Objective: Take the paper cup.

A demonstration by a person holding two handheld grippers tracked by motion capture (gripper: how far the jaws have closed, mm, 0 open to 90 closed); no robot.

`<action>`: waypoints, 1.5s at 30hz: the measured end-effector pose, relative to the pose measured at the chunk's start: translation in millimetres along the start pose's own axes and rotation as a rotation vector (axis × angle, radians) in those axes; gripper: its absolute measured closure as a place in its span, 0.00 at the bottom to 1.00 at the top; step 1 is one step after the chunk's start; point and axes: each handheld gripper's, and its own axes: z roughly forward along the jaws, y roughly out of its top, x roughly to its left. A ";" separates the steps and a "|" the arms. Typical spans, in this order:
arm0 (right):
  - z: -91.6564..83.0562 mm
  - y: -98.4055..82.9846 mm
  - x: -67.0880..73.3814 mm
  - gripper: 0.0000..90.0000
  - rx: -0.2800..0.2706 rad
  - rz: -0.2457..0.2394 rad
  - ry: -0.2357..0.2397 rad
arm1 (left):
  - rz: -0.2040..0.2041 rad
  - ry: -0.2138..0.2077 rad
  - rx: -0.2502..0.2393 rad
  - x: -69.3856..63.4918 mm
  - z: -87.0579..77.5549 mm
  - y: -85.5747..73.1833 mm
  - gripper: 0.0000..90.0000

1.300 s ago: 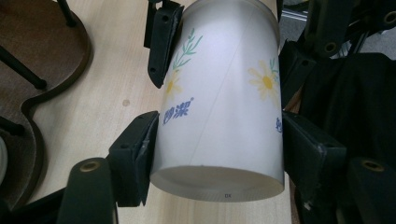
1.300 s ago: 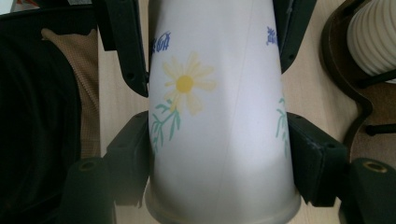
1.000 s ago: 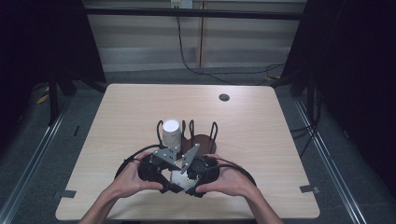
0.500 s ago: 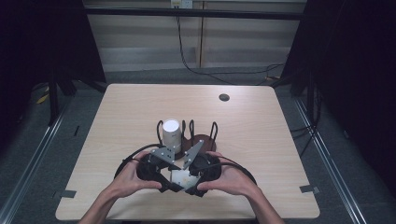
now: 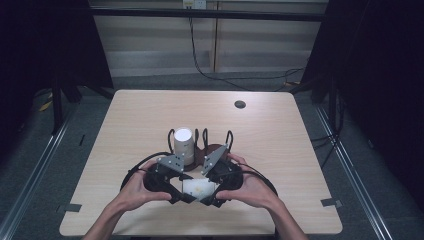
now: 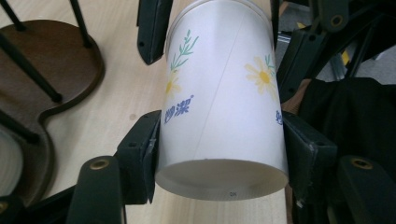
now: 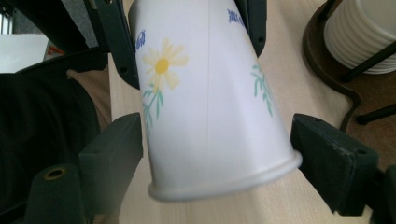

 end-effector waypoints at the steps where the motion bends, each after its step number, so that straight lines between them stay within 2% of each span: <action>1: -1.3 -0.2 -0.2 0.20 -0.005 0.008 -0.003 | 0.003 -0.002 -0.011 -0.3 -1.1 -0.1 0.41; 6: -8.0 -2.4 -4.2 0.17 -0.058 0.031 -0.011 | 0.011 0.015 -0.021 -0.7 -5.1 0.5 0.41; 10: -9.8 -4.7 -6.6 0.17 -0.076 0.049 -0.007 | 0.012 0.025 -0.012 0.8 -5.3 -3.9 0.41; 13: -9.3 -5.2 -7.0 0.17 -0.088 0.055 -0.004 | -0.009 0.036 -0.036 1.3 -8.0 -9.0 0.41; 16: -9.0 -5.8 -7.5 0.17 -0.103 0.065 -0.011 | -0.012 0.051 -0.034 3.0 -12.2 -12.0 0.41; 18: -8.8 -6.8 -8.1 0.17 -0.116 0.080 -0.003 | -0.014 0.061 -0.051 4.1 -16.4 -14.5 0.41; 20: -7.9 -7.8 -8.5 0.17 -0.131 0.096 0.004 | -0.046 0.066 -0.093 4.1 -18.6 -18.4 0.41; 22: -6.1 -8.9 -8.7 0.17 -0.139 0.099 0.004 | -0.040 0.077 -0.092 4.5 -20.5 -20.9 0.41; 26: -5.4 -10.8 -8.6 0.17 -0.154 0.112 -0.004 | -0.056 0.095 -0.133 4.0 -25.4 -23.7 0.41; 29: -8.0 -12.9 -8.6 0.17 -0.186 0.122 -0.005 | -0.051 0.109 -0.151 4.3 -29.1 -25.2 0.41; 31: -10.1 -14.8 -9.0 0.17 -0.210 0.137 -0.007 | -0.054 0.101 -0.158 4.4 -30.0 -26.0 0.41; 34: -13.3 -17.9 -9.2 0.17 -0.267 0.167 0.020 | -0.044 0.106 -0.168 3.9 -30.0 -25.9 0.41; 37: -16.7 -19.7 -8.2 0.17 -0.292 0.166 0.008 | -0.042 0.114 -0.190 2.8 -30.7 -25.2 0.41; 42: -23.2 -24.1 -9.1 0.17 -0.369 0.181 -0.010 | -0.027 0.125 -0.224 1.9 -33.5 -25.4 0.41; 45: -24.0 -25.7 -9.3 0.17 -0.389 0.179 -0.011 | -0.022 0.136 -0.249 1.2 -35.5 -25.9 0.41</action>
